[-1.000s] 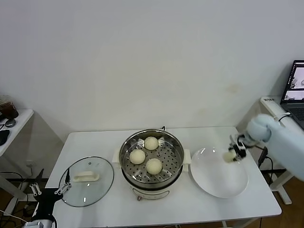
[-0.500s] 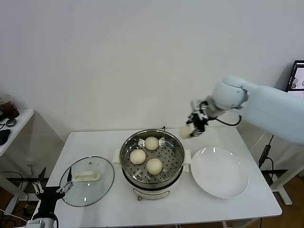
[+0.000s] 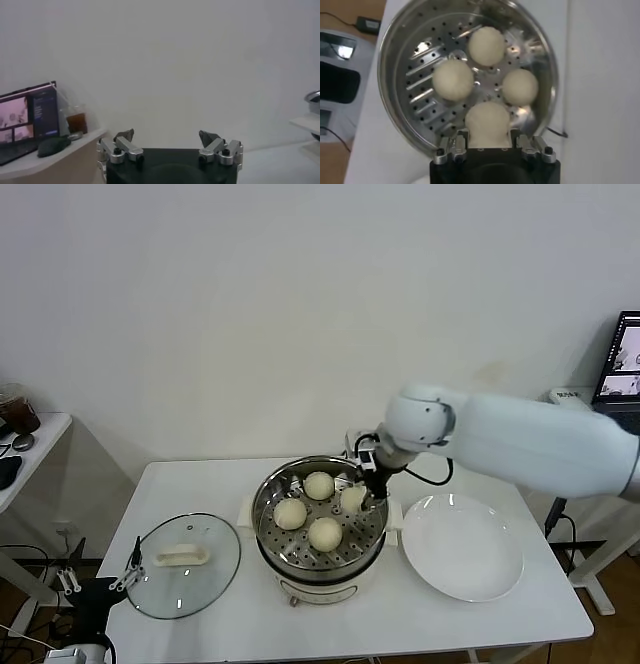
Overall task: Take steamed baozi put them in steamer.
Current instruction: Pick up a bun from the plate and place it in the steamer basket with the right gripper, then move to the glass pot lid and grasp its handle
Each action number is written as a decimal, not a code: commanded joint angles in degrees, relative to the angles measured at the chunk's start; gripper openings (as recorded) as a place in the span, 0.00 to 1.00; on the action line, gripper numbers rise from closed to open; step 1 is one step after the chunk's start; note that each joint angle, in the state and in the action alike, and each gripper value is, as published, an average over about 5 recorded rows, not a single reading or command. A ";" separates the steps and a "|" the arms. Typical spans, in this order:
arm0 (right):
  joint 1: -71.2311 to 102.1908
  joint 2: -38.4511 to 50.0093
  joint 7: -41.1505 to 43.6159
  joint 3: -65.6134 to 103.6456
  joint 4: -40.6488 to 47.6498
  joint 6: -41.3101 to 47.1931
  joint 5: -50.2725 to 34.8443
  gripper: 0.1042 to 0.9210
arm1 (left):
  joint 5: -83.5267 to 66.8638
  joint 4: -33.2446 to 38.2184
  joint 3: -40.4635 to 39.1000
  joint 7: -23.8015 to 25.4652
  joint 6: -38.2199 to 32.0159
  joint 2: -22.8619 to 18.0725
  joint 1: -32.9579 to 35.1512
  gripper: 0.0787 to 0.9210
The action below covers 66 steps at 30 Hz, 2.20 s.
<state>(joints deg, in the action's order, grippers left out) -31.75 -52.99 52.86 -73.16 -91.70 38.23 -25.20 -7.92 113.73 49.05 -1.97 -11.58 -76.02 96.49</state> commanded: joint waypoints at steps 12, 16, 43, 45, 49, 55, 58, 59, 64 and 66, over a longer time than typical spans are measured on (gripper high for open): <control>8.63 -3.48 -2.82 2.92 5.36 3.24 4.51 0.49 | 0.02 0.02 0.31 0.03 -0.05 -0.02 0.10 0.88; 8.47 -3.96 -2.95 3.55 5.82 3.08 4.66 0.49 | 0.07 0.05 0.31 0.03 -0.07 -0.02 0.07 0.88; 12.28 6.03 -12.09 18.58 -5.88 3.10 1.76 0.88 | -0.23 -0.68 0.28 0.07 -0.13 0.06 -0.54 0.88; 16.49 8.88 -18.57 23.10 -8.84 1.98 -0.21 0.88 | -0.33 -0.80 0.30 0.08 -0.19 0.08 -0.56 0.88; 30.86 15.13 -33.54 34.36 -13.90 -4.67 -3.18 0.88 | -0.53 -0.99 0.37 0.08 -0.38 0.05 -0.59 0.88; 60.07 17.79 -43.27 58.66 -15.99 -21.94 3.73 0.88 | -1.73 -0.35 0.18 0.32 -1.29 -0.08 -0.35 0.88; 75.53 14.99 -44.62 72.85 -16.96 -30.01 10.91 0.88 | -1.82 0.39 -0.23 0.22 -1.48 -0.42 -0.10 0.88; 80.60 13.42 -44.64 77.58 -17.23 -32.62 13.22 0.88 | -1.64 0.58 -0.42 0.13 -1.49 -0.56 -0.09 0.88; 99.99 3.21 -43.18 96.34 -17.04 -45.23 22.23 0.88 | -0.64 1.34 -1.47 -0.19 -1.24 -0.97 -0.09 0.88; 104.59 -1.99 -41.97 102.45 -16.80 -49.90 25.05 0.88 | 0.62 1.58 -1.80 -0.22 -0.87 -0.99 -0.08 0.88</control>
<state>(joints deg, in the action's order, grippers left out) 30.50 -43.13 17.08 -12.02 -105.35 14.48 -15.36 -8.77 114.58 47.96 -2.10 -12.72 -76.91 96.32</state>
